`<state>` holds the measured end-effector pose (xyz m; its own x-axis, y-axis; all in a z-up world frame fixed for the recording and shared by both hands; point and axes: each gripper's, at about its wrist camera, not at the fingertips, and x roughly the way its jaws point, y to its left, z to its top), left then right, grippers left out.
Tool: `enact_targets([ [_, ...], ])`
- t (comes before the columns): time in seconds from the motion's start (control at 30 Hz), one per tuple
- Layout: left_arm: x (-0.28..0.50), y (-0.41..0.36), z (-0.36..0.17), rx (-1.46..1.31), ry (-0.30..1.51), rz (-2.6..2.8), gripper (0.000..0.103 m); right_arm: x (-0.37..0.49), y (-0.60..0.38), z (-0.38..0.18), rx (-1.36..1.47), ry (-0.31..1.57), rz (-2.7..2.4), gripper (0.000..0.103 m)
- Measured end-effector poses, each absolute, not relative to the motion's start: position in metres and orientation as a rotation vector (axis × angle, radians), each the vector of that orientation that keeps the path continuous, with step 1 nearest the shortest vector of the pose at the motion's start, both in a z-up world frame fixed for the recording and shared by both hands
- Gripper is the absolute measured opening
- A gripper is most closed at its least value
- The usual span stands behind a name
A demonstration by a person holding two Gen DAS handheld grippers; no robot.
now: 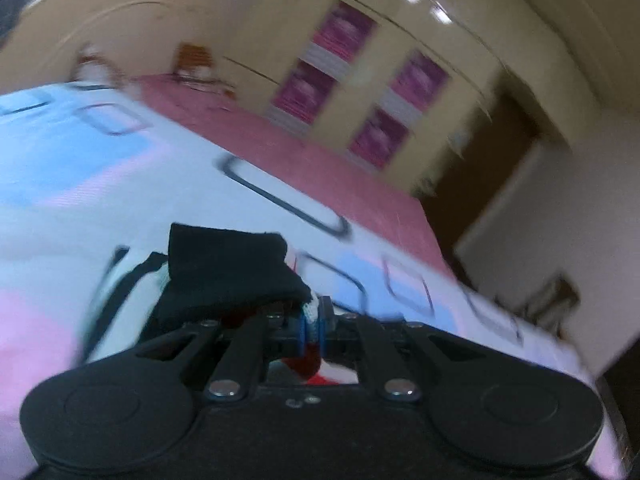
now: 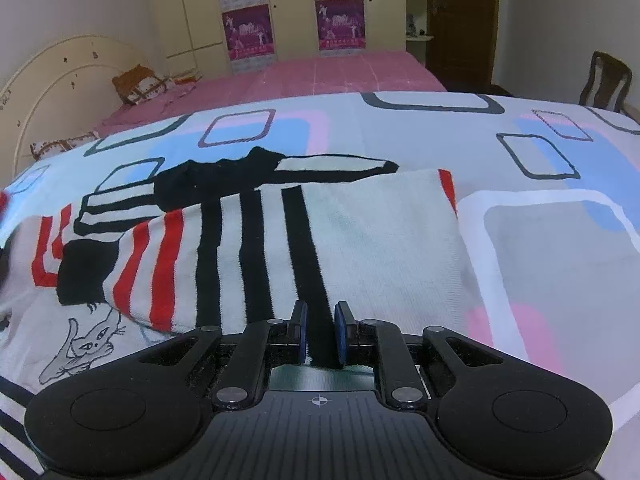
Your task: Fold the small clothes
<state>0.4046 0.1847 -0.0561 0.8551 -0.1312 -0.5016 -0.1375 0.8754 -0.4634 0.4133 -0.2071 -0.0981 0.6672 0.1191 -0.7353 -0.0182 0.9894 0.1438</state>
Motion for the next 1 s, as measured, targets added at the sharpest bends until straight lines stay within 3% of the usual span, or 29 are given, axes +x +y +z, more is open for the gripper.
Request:
enact_targets([
  [0.3, 0.447, 0.042, -0.07, -0.247, 0.689, -0.2, 0.006, 0.393, -0.25, -0.089, 0.183, 0.816, 0.039, 0.016],
  [0.6, 0.465, -0.038, -0.091, -0.054, 0.779, -0.275, 0.007, 0.371, -0.302, -0.082, 0.242, 0.801, -0.016, 0.016],
  [0.67, 0.47, -0.053, -0.099, -0.028, 0.815, -0.309, 0.026, 0.367, -0.311, -0.082, 0.261, 0.803, -0.02, 0.016],
  [0.73, 0.468, -0.069, -0.107, -0.024, 0.825, -0.377, 0.081, 0.363, -0.32, -0.081, 0.282, 0.801, -0.046, 0.017],
  [0.77, 0.466, -0.075, -0.109, -0.029, 0.816, -0.417, 0.088, 0.361, -0.324, -0.081, 0.292, 0.802, -0.068, 0.035],
  [0.83, 0.458, -0.084, -0.11, -0.039, 0.803, -0.49, 0.085, 0.358, -0.33, -0.078, 0.302, 0.77, -0.082, 0.071],
  [0.9, 0.447, -0.082, -0.105, -0.052, 0.771, -0.532, 0.073, 0.358, -0.332, -0.074, 0.319, 0.756, -0.05, 0.071],
  [1.0, 0.431, -0.054, -0.1, -0.101, 0.762, -0.488, 0.066, 0.365, -0.325, -0.071, 0.351, 0.749, 0.004, 0.071],
])
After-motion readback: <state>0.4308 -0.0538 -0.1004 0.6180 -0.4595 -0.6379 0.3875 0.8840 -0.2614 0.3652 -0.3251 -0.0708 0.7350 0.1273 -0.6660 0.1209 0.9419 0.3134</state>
